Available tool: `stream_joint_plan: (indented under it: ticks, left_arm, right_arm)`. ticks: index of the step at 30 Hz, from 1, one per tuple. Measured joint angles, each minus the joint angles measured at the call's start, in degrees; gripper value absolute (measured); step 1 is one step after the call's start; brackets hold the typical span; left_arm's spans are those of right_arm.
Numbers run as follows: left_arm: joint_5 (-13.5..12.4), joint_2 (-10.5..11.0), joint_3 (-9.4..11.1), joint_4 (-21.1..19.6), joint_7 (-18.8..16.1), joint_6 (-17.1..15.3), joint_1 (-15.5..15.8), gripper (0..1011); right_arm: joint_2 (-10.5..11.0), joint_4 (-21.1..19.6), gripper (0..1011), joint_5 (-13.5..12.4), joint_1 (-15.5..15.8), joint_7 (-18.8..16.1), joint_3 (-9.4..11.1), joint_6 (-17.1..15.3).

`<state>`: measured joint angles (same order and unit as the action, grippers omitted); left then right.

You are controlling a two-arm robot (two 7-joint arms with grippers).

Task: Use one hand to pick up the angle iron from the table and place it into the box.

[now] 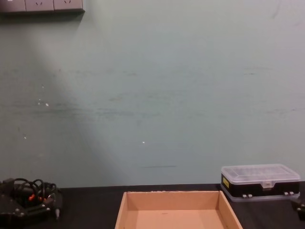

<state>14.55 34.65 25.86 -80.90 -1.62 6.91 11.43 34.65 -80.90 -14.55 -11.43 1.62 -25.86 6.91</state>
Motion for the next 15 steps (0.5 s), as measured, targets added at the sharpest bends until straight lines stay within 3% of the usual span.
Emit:
stream_joint_plan:
  ticks: [15]
  left_arm:
    - [0.0, 0.0, 0.0, 0.0, 0.0, 0.0, 0.0, 1000]
  right_arm:
    - [0.0, 0.0, 1000, 0.0, 0.0, 0.0, 0.0, 0.0]
